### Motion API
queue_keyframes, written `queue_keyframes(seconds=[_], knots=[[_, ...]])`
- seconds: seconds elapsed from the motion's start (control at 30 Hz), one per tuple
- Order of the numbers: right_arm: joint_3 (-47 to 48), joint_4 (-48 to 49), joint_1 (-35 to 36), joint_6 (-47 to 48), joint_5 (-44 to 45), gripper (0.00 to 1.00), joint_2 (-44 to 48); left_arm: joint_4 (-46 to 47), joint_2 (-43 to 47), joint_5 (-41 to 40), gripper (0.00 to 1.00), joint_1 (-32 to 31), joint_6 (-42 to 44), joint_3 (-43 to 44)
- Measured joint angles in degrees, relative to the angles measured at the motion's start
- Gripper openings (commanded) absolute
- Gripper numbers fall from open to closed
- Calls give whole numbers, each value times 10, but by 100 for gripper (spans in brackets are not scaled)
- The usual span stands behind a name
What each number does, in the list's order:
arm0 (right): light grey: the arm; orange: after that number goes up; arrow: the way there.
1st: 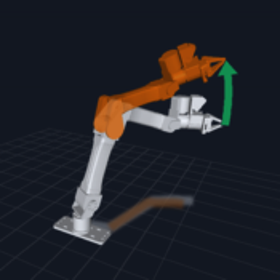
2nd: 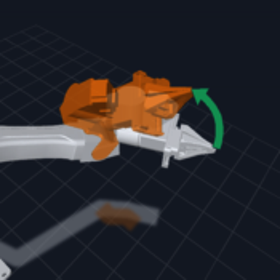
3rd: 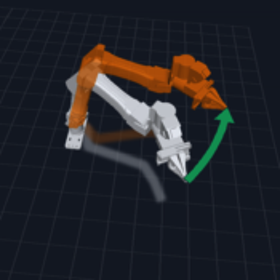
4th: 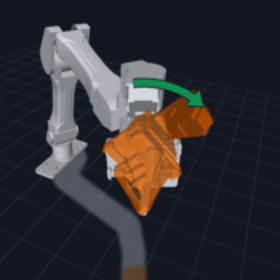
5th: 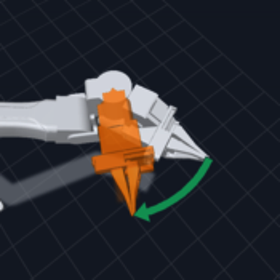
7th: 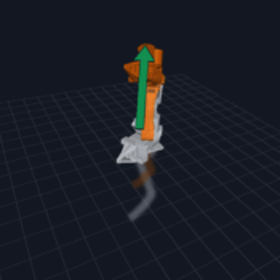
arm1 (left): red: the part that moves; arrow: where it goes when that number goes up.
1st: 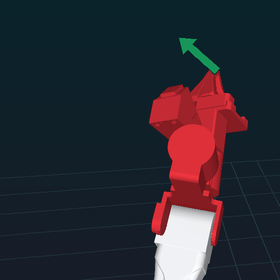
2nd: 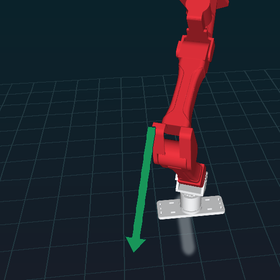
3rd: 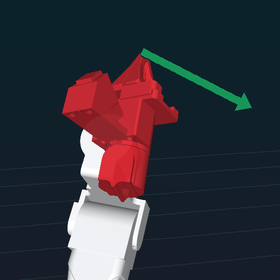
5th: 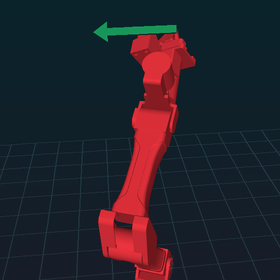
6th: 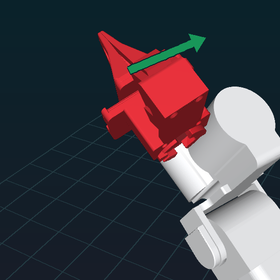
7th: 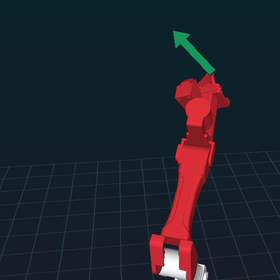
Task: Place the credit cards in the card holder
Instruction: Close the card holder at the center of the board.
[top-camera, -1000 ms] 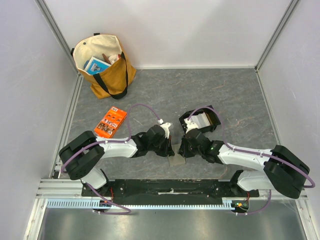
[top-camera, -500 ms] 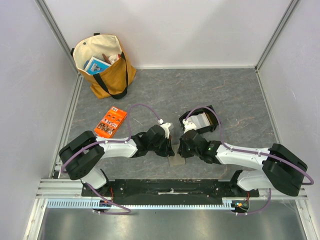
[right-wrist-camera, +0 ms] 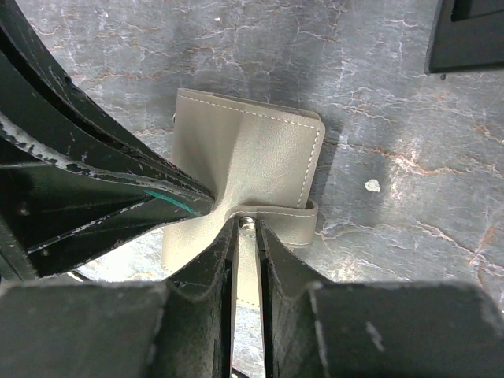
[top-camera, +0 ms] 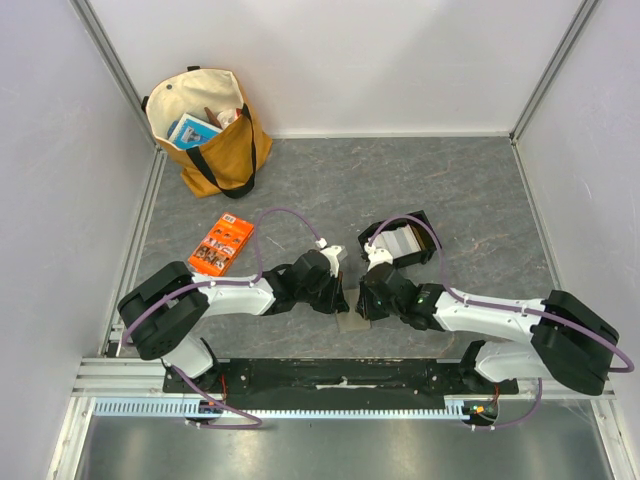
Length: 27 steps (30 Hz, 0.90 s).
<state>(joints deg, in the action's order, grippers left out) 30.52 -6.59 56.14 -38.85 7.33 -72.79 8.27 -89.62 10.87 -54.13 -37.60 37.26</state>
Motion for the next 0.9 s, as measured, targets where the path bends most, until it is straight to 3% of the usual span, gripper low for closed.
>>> queue_keyframes(seconds=[0.9], knots=[[64,-60,0,5,6,11,-65,-3,1,-3,2,1,2,0]])
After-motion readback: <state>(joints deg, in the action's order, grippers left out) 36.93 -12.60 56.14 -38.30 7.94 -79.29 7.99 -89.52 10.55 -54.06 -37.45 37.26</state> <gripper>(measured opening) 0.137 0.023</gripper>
